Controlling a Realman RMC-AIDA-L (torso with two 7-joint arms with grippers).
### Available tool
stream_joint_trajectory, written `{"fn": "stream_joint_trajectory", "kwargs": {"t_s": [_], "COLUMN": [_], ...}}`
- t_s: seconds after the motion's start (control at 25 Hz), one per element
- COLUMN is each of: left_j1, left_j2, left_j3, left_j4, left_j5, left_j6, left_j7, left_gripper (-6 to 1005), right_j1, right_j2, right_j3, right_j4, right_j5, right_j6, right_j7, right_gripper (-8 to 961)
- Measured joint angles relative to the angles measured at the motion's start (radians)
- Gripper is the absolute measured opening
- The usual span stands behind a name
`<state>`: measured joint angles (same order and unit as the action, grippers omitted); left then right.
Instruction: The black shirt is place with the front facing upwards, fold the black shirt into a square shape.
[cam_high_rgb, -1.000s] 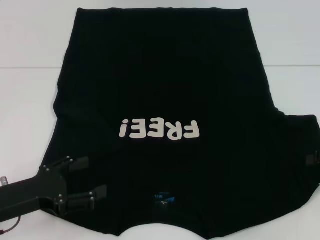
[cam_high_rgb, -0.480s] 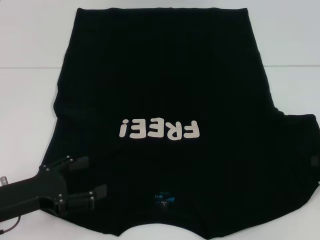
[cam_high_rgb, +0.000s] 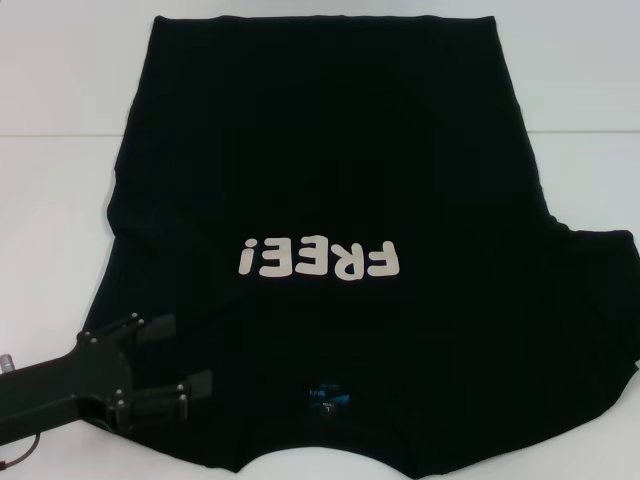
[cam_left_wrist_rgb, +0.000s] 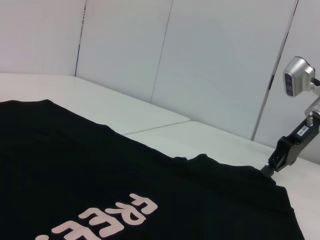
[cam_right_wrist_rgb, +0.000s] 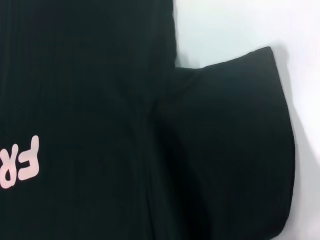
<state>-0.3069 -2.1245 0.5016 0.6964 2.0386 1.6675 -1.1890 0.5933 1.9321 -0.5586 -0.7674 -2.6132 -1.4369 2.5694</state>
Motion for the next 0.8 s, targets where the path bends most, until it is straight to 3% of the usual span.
{"fn": "stream_joint_trajectory", "kwargs": {"t_s": [0.04,0.4,0.8], "left_j1": [0.0,0.002,0.002], "left_j2": [0.0,0.0,0.0], "left_j3": [0.0,0.0,0.0], "left_j4": [0.0,0.0,0.0], "left_j5": [0.0,0.0,0.0], "left_j6": [0.0,0.0,0.0], "left_j7": [0.0,0.0,0.0], "left_gripper": [950,949,949], "right_j1": [0.0,0.0,-0.009], "right_j2": [0.0,-0.002,-0.016], "right_j3": [-0.003,-0.01,-0.003], "right_j4": [-0.001,-0.007,-0.041], "right_j5": [0.0,-0.001,0.0], "right_j6": [0.0,0.0,-0.005], "right_j7": [0.0,0.0,-0.002], "right_gripper": [83,0,1]}}
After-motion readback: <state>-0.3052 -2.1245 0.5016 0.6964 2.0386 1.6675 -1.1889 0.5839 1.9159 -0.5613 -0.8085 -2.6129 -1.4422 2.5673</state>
